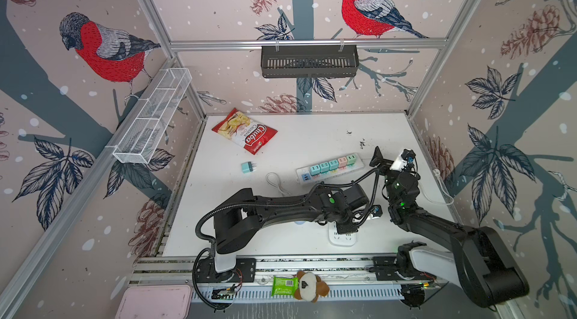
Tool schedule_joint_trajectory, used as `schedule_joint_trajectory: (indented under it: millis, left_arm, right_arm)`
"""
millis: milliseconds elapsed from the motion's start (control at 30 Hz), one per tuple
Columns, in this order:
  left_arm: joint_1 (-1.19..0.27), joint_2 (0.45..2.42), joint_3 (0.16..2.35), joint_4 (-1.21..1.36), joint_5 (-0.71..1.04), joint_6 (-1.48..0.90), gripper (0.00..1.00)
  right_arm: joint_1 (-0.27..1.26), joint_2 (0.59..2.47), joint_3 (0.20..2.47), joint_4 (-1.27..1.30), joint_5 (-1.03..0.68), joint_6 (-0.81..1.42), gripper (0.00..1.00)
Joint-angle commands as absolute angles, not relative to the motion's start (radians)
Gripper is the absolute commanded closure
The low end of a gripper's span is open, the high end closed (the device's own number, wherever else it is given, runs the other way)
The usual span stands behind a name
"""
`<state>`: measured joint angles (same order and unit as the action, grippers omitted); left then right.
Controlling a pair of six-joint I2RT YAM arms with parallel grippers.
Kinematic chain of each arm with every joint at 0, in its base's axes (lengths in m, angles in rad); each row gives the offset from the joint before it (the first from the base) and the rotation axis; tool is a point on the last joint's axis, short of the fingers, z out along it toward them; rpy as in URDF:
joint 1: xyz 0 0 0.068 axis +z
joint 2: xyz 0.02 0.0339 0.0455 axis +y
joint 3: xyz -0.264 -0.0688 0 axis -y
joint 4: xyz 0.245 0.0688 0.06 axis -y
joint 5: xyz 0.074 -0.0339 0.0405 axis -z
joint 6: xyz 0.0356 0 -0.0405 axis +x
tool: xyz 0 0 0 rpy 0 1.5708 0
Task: Insert the plug
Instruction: 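Lower the light green charger onto the white socket box with the left gripper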
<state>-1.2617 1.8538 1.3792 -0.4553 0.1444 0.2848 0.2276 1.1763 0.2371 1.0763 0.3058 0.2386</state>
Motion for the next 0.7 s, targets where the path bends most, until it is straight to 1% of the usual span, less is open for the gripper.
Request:
schedule_joint_trajectory:
  millis: [0,667]
  left_arm:
    - [-1.272,1.849,1.375,-0.461,0.142,0.281,1.00]
    - [-1.308,1.848,1.344,-0.469,0.151,0.276,1.00]
  right_arm:
    - [0.226,1.165,0.234,1.086,0.306,0.244,0.00]
    - [0.225,1.140,0.229,1.070,0.306,0.249,0.00]
